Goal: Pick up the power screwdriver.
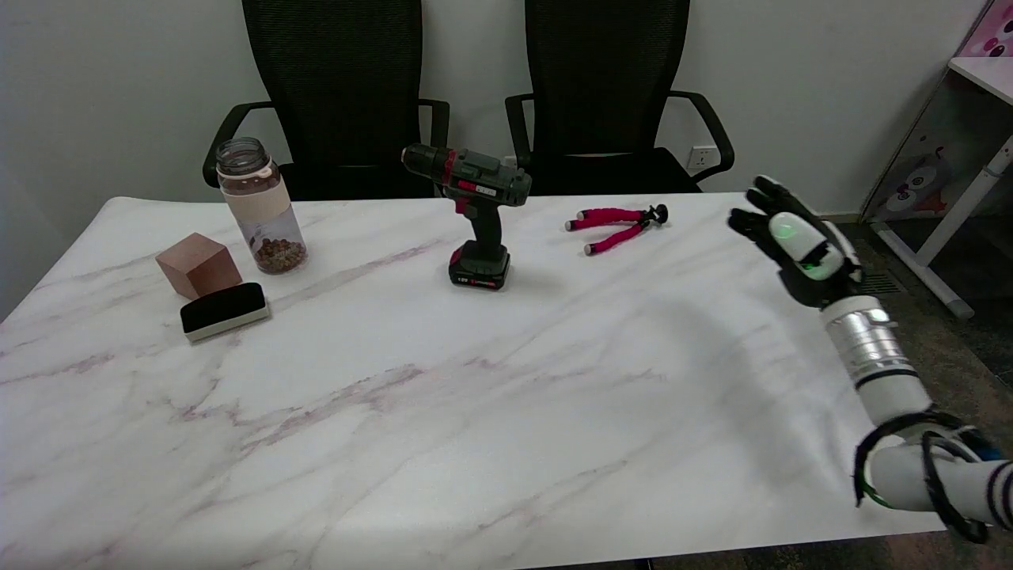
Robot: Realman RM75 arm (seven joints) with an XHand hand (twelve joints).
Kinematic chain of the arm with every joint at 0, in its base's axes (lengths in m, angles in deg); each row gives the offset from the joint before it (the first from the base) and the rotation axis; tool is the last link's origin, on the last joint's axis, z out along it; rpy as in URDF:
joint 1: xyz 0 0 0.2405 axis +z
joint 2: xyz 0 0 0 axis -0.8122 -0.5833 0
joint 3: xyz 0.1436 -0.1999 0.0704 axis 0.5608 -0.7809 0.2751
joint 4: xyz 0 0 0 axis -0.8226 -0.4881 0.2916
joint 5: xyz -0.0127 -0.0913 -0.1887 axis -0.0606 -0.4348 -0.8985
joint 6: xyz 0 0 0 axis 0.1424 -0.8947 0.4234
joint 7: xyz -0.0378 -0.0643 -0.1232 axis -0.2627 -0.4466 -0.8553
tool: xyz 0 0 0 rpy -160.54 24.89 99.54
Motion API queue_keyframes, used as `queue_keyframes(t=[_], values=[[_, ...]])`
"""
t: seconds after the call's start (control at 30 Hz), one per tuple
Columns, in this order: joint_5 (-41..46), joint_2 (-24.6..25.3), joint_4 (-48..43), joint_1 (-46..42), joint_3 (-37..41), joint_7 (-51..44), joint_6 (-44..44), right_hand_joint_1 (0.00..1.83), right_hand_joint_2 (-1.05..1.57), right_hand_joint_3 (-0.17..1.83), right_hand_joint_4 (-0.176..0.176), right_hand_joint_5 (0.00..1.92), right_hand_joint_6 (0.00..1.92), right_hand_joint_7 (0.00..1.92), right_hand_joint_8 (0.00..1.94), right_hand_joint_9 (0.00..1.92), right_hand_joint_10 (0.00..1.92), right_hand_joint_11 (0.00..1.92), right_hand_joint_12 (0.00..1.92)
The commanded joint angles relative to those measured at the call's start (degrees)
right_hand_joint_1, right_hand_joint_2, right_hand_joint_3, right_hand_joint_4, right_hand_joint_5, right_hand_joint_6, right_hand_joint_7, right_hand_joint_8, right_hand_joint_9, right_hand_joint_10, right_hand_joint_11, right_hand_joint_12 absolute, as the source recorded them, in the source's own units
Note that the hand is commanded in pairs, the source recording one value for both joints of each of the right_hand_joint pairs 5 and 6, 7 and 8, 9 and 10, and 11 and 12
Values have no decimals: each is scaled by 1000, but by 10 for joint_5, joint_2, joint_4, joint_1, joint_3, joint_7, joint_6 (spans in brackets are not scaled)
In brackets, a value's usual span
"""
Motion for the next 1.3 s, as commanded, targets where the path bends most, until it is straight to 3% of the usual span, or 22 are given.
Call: queue_keyframes(t=[0.03,0.5,0.7,0.93,1.3], values=[[-141,150,-38,183,-78,-1,122,916,-84,837,25,283,283,283,283,523,523,474,474],[-222,247,-113,267,-87,-1,182,935,-130,846,52,230,230,230,230,474,474,459,459],[-243,281,-199,308,-88,-1,206,927,-182,918,80,204,204,204,204,431,431,394,394],[-239,285,-253,332,-87,-1,236,935,-318,993,120,171,171,171,171,364,364,309,309],[-242,296,-262,339,-92,-7,270,938,-393,1030,158,131,131,131,131,328,328,271,271]])
